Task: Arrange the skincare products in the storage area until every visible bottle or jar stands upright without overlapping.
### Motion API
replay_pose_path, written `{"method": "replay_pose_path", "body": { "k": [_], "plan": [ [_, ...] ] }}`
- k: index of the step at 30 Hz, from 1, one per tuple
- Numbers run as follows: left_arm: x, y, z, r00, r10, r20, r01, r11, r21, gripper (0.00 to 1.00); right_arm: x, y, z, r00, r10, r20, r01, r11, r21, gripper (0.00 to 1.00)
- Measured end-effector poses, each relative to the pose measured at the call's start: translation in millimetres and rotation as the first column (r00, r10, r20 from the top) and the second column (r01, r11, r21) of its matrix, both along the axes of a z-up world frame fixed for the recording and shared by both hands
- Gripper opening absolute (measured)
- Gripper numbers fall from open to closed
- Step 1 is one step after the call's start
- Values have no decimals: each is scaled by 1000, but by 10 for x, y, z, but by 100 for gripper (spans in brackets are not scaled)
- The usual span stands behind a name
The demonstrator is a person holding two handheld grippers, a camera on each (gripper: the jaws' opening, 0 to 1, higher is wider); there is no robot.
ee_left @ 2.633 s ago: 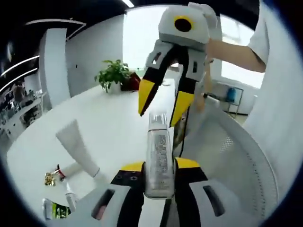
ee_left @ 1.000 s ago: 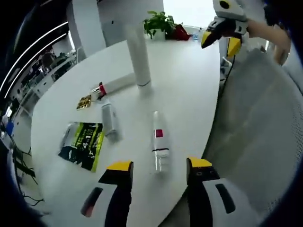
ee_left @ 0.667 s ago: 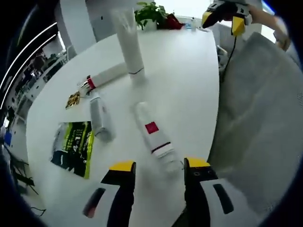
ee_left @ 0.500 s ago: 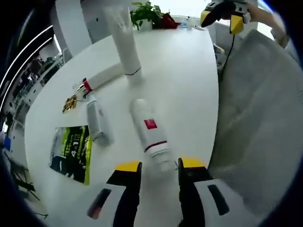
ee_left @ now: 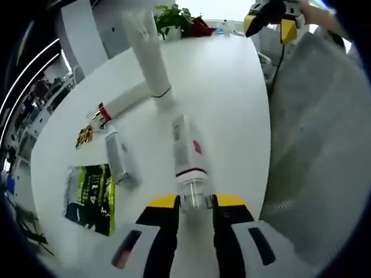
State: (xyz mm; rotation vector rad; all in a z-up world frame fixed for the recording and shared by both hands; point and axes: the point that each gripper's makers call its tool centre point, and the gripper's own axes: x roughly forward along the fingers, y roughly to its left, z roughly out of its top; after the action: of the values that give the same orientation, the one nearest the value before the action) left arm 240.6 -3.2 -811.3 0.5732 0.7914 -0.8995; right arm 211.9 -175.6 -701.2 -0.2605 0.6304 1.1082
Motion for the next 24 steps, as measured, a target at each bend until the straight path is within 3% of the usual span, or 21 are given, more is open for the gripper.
{"method": "replay_pose_path", "body": {
  "k": [7, 12, 17, 20, 22, 24],
  "plan": [
    [-75, -52, 159, 997, -82, 13, 82, 997, 1, 25, -11, 195, 8, 997, 80, 15, -80, 997, -12, 32],
    [-122, -111, 295, 988, -152, 37, 151, 988, 25, 25, -30, 444, -32, 976, 211, 54, -207, 976, -70, 36],
    [-155, -188, 406, 977, -207, 54, 204, 977, 61, 25, -29, 794, -213, 915, 392, 99, -369, 909, -195, 38],
    [-161, -228, 435, 972, -228, 54, 224, 972, 72, 25, 15, 953, -357, 889, 446, 101, -415, 880, -230, 39],
    [-165, -253, 458, 970, -239, 52, 235, 969, 78, 25, 64, 1009, -488, 863, 494, 103, -449, 844, -292, 39],
    [-171, -277, 480, 966, -252, 50, 247, 965, 84, 25, 91, 1047, -564, 849, 518, 99, -465, 824, -324, 38]
  ]
}}
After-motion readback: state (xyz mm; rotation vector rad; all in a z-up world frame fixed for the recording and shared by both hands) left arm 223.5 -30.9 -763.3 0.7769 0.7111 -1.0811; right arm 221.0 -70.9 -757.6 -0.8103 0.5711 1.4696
